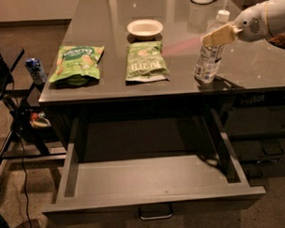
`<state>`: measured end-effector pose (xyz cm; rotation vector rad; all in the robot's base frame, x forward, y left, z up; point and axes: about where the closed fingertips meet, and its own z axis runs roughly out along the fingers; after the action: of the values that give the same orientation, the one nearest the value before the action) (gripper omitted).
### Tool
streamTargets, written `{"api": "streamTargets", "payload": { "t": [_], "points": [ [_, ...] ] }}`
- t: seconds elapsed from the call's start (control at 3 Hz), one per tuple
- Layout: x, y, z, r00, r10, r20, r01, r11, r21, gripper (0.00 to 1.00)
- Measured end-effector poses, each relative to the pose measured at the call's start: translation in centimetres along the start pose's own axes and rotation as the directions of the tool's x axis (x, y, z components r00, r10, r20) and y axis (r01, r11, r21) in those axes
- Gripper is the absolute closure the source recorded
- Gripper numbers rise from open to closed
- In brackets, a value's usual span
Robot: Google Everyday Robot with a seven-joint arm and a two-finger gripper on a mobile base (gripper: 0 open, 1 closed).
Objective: Pick blue plastic bottle from top drawer and place on counter
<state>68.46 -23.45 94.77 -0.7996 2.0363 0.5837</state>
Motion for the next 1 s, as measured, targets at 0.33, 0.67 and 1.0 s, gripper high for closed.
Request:
{"api": "streamTargets", "payload": {
  "t": [0.33, 0.67, 1.0],
  "points": [
    [0.00, 0.00, 0.00, 1.000, 0.000, 0.000, 0.000, 1.0000, 0.000, 0.59],
    [0.00, 0.00, 0.00, 1.000, 0.000, 0.000, 0.000, 1.0000, 0.000, 0.36],
    [0.00, 0.00, 0.01, 1.000, 0.000, 0.000, 0.000, 1.0000, 0.000, 0.13]
  ]
}}
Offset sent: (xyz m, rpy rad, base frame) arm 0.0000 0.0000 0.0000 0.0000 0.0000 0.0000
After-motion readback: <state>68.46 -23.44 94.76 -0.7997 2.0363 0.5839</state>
